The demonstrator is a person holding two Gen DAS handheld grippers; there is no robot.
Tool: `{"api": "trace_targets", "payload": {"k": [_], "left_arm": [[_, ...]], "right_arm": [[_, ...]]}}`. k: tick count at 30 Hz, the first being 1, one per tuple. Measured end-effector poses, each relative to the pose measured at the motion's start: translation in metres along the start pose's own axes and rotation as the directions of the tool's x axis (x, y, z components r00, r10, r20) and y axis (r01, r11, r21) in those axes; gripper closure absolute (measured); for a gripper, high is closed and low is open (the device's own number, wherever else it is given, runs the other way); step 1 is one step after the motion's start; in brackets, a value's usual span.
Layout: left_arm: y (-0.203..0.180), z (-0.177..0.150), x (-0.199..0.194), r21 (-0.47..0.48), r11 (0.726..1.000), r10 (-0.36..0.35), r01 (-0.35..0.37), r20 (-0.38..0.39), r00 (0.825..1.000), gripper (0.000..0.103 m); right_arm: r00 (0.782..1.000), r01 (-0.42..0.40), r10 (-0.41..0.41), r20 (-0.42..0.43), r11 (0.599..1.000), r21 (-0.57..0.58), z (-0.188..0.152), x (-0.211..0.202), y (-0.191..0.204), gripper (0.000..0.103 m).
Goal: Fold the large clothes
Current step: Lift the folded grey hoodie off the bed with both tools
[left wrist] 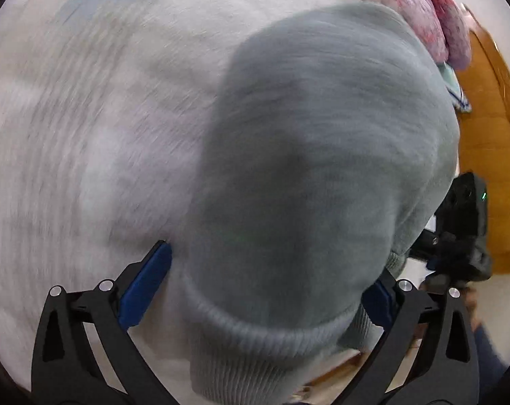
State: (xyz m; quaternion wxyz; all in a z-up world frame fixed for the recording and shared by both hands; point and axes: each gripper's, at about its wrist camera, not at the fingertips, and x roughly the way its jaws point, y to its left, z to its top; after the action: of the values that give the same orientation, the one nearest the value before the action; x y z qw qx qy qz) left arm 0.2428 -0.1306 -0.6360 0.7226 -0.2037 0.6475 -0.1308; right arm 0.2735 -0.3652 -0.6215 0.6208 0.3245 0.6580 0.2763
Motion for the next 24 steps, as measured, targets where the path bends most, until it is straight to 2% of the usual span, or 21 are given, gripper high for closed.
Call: {"api": "trace_targets", "payload": {"k": [1, 2, 3, 4, 8, 10, 13, 17, 20, 24], "left_arm": [[-0.006, 0.001, -0.002, 0.031, 0.999, 0.007, -0.008, 0.016, 1.0, 0.013], [-0.008, 0.001, -0.003, 0.049, 0.999, -0.019, 0.018, 0.022, 1.0, 0.024], [-0.01, 0.002, -0.006, 0.049, 0.998, -0.029, 0.028, 0.021, 0.999, 0.031], [-0.01, 0.001, -0.008, 0.041, 0.999, -0.037, 0.036, 0.022, 0.999, 0.034], [-0.002, 0.002, -0.009, 0.003, 0.997, -0.075, 0.075, 0.021, 0.997, 0.039], [-0.008, 0.001, -0.016, 0.036, 0.997, -0.069, 0.068, 0.038, 0.997, 0.048], [-0.007, -0.004, -0.032, 0.035, 0.996, -0.089, 0.087, 0.057, 0.994, 0.051], [0.01, -0.001, -0.066, 0.007, 0.994, -0.112, 0.112, 0.09, 0.99, 0.051], [0.029, 0.004, -0.106, -0.006, 0.993, -0.115, 0.117, 0.136, 0.984, 0.051], [0.07, 0.013, -0.182, 0.003, 0.995, -0.095, 0.096, 0.211, 0.973, 0.051]], "right_arm": [[1.0, -0.003, 0.003, 0.003, 1.0, 0.001, 0.003, 0.001, 0.002, 0.015], [1.0, -0.011, 0.011, 0.005, 1.0, 0.006, 0.003, 0.001, 0.003, 0.018], [0.999, -0.041, 0.041, 0.008, 0.999, 0.019, 0.0, -0.001, 0.004, 0.031], [0.999, -0.05, 0.049, 0.019, 0.998, 0.031, -0.003, -0.002, 0.006, 0.035], [0.997, -0.047, 0.044, 0.063, 0.997, 0.058, -0.017, -0.005, 0.003, 0.039], [0.996, -0.042, 0.038, 0.076, 0.998, 0.045, -0.017, -0.008, 0.014, 0.056], [0.997, -0.008, 0.008, 0.08, 1.0, -0.004, -0.02, -0.018, 0.039, 0.064], [0.997, 0.003, 0.001, 0.08, 0.999, -0.053, -0.027, -0.013, 0.077, 0.066], [0.996, -0.013, 0.022, 0.087, 0.994, -0.108, -0.024, -0.007, 0.109, 0.066], [0.995, -0.054, 0.071, 0.074, 0.978, -0.204, -0.023, 0.032, 0.192, 0.066]]}}
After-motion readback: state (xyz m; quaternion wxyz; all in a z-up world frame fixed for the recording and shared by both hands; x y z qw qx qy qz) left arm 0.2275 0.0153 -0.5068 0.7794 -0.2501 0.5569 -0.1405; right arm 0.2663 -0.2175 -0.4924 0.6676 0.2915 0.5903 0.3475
